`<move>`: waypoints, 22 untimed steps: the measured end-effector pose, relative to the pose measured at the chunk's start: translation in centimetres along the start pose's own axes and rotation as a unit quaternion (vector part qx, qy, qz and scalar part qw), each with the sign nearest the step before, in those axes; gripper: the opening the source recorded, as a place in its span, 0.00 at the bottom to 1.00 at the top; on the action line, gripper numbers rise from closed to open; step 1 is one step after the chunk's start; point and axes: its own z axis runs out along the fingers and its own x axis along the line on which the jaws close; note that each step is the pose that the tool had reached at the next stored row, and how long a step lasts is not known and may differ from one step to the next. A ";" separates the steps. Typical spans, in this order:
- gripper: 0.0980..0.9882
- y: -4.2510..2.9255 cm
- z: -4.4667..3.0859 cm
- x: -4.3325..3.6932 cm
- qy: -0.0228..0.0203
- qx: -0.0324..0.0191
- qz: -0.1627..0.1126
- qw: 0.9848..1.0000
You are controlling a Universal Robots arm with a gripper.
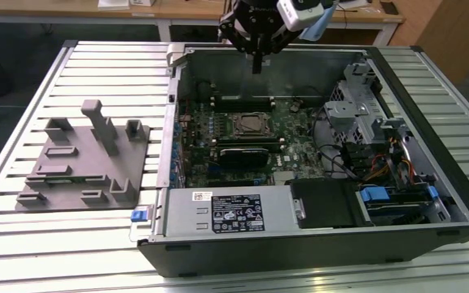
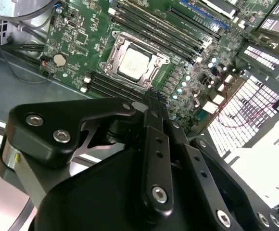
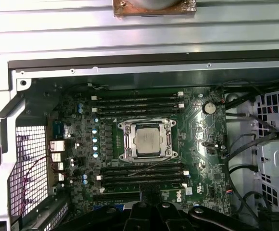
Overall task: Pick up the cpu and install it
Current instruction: 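Install the second cpu locking lever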
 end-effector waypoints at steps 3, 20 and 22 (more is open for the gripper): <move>0.01 0.00 0.08 0.00 0.000 0.000 0.000 1.000; 0.01 0.00 0.92 -0.29 0.006 0.000 0.000 1.000; 0.01 -0.02 1.07 -0.30 0.006 0.000 0.000 1.000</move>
